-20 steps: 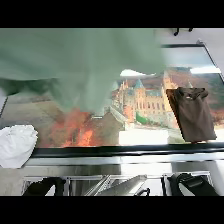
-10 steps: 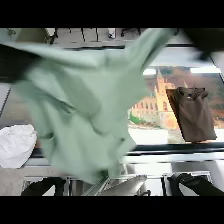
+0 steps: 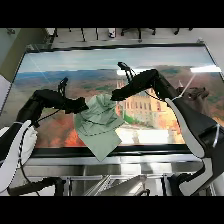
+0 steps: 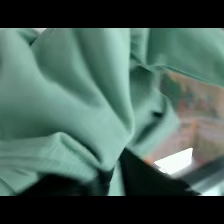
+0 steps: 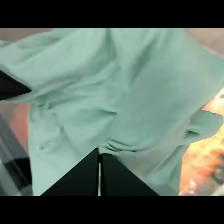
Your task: Fold the shirts.
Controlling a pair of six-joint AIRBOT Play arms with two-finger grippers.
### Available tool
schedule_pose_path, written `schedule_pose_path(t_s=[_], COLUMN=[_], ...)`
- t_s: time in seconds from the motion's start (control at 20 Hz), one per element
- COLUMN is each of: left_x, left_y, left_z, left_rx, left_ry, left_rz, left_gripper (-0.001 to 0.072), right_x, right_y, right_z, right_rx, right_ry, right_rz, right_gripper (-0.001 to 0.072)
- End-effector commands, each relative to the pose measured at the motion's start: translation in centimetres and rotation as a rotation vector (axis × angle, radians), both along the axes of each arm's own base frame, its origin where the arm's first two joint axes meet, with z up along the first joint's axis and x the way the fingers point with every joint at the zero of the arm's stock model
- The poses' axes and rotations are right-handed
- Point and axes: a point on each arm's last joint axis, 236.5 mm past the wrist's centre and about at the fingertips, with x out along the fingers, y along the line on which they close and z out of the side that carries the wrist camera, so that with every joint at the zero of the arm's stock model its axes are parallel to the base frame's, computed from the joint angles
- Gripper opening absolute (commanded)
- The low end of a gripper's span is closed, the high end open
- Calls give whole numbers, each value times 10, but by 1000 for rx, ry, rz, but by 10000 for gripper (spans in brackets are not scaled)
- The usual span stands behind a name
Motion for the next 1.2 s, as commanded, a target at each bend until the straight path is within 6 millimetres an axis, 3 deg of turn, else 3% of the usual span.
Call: schedule_pose_path(t_s=[0.0,0.1,0.25,0.3,0.4,0.55,0.7,0.8,0.9,1.0,1.05,1.15], left_x=[31,38,19,10,-14,-56,-108,-130,-131,-132,-134,-139], left_y=[28,38,66,78,105,129,124,112,93,80,73,59], left_z=[-36,-14,28,35,36,13,-29,-58,-76,-86,-87,-88], left_rx=[10,-15,-46,-40,13,58,52,58,26,37,45,54], left_ry=[39,61,126,141,161,185,258,264,224,203,195,187], left_rz=[54,19,-50,-46,-8,92,157,186,224,211,189,134], left_gripper=[690,690,689,688,688,689,688,689,688,688,687,687], right_x=[30,39,36,26,-4,-56,-107,-128,-133,-124,-119,-108], right_y=[-13,-37,-97,-113,-122,-100,-64,-41,-21,-16,-19,-31], right_z=[-27,1,40,45,39,-4,-55,-78,-82,-82,-81,-81], right_rx=[7,27,16,3,-10,-32,-71,-105,-110,-107,-105,-101], right_ry=[29,35,54,88,178,317,415,416,378,338,331,335], right_rz=[-107,-134,-164,-159,-125,-84,-44,-24,-7,-26,-39,-72], right_gripper=[90,529,528,527,527,527,527,527,527,526,494,365])
